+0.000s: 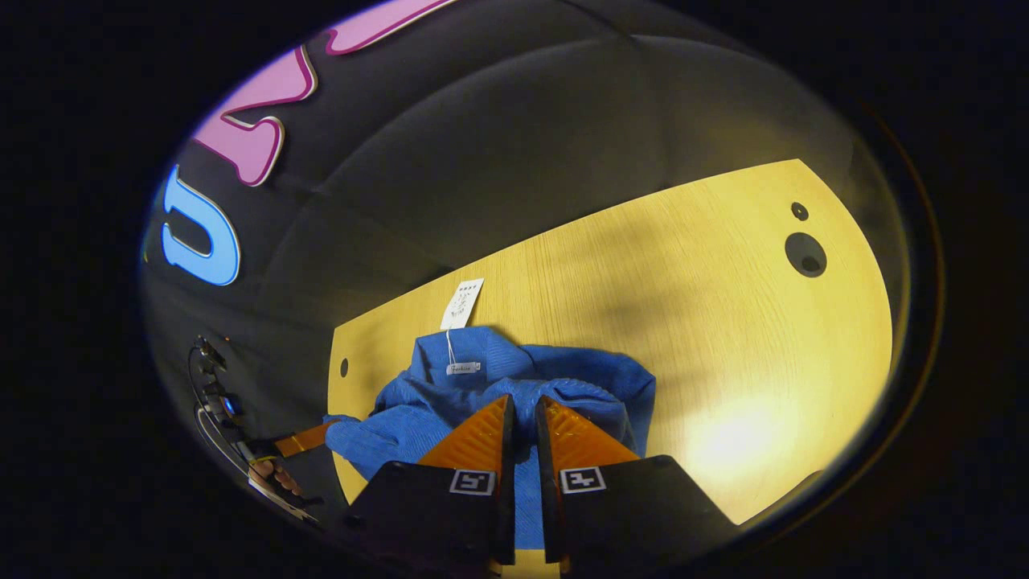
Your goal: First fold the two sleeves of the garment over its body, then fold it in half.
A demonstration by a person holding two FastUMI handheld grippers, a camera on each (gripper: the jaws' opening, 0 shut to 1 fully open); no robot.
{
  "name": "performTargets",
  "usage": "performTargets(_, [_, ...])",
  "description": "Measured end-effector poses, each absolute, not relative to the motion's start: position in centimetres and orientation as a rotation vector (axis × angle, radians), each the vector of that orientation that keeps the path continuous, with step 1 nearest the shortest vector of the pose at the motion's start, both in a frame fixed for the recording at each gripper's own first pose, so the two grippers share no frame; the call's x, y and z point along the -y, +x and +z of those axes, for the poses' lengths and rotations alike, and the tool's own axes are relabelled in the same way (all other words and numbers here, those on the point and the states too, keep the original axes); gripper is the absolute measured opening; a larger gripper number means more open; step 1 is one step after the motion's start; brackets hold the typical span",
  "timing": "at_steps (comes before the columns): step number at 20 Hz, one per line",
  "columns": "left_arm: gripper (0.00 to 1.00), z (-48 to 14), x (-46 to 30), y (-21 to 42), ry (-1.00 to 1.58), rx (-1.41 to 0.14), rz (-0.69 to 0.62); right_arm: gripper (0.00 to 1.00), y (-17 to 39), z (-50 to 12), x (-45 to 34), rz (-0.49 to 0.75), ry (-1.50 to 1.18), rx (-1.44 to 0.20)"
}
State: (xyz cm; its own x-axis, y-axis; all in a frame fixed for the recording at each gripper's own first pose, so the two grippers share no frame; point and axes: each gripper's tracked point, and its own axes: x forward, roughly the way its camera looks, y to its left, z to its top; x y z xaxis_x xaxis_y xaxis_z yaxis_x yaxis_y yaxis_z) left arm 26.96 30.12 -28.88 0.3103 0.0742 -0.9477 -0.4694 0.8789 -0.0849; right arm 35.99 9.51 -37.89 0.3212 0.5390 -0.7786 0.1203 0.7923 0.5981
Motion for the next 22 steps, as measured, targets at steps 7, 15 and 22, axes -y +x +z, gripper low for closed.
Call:
performTargets(7, [0.85, -22.0, -32.8, 27.8, -0.262, -0.902, 0.493, 0.98, 37.3, -31.2, -6.6, 0.317, 0.589, -0.991])
performTargets(15, [0.85, -6.5, -24.6, 18.0, -0.154, -0.527, 0.467, 0.98, 28.3, -14.9, -2.1, 0.314, 0.378, -0.560])
performTargets(22, [0.85, -0.1, -15.8, 9.4, -0.119, -0.311, 0.393, 0.98, 15.3, -4.7, -4.2, 0.252, 0.330, -0.394])
